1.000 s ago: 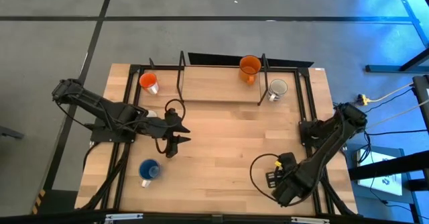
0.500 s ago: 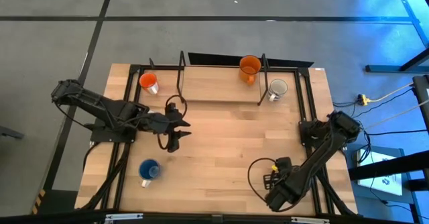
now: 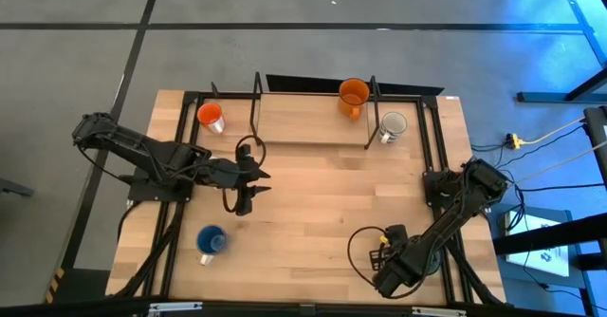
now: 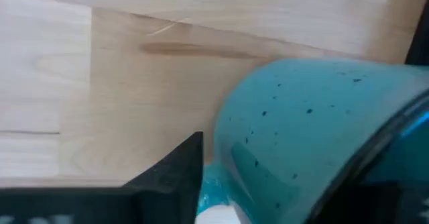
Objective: Place coffee mugs
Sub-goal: Put the green mug on the shelf
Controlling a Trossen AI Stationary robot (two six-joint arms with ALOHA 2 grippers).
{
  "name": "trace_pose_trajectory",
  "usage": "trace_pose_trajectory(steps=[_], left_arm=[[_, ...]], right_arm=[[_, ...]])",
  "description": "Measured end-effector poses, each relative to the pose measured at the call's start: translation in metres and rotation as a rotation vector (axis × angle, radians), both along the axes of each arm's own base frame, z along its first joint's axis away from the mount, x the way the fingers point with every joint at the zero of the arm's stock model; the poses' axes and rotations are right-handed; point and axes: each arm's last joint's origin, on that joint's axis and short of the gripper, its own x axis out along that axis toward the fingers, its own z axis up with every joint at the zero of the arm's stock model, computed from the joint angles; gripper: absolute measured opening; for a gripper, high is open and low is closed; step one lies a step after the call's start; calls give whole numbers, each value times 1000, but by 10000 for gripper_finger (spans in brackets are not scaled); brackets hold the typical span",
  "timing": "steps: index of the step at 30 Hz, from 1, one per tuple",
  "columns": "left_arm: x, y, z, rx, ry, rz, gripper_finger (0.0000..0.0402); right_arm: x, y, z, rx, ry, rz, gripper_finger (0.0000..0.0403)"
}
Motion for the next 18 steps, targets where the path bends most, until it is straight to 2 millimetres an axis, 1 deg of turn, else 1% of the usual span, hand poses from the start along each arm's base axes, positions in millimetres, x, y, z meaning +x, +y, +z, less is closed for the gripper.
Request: trace_pose_trajectory(steps=[7, 8, 14, 18], left_arm=[[0, 0, 0, 3, 0, -2, 147], [0, 0, 0, 3, 1, -3, 147], [0, 0, 0, 3, 0, -2, 147], [0, 0, 0, 3, 1, -3, 147]], right_arm=[[1, 1, 0, 22, -9, 90, 28], [1, 0, 0, 24, -5, 112, 18], [2, 1, 0, 35, -19, 209, 27], [3, 1, 1, 42, -35, 292, 17]])
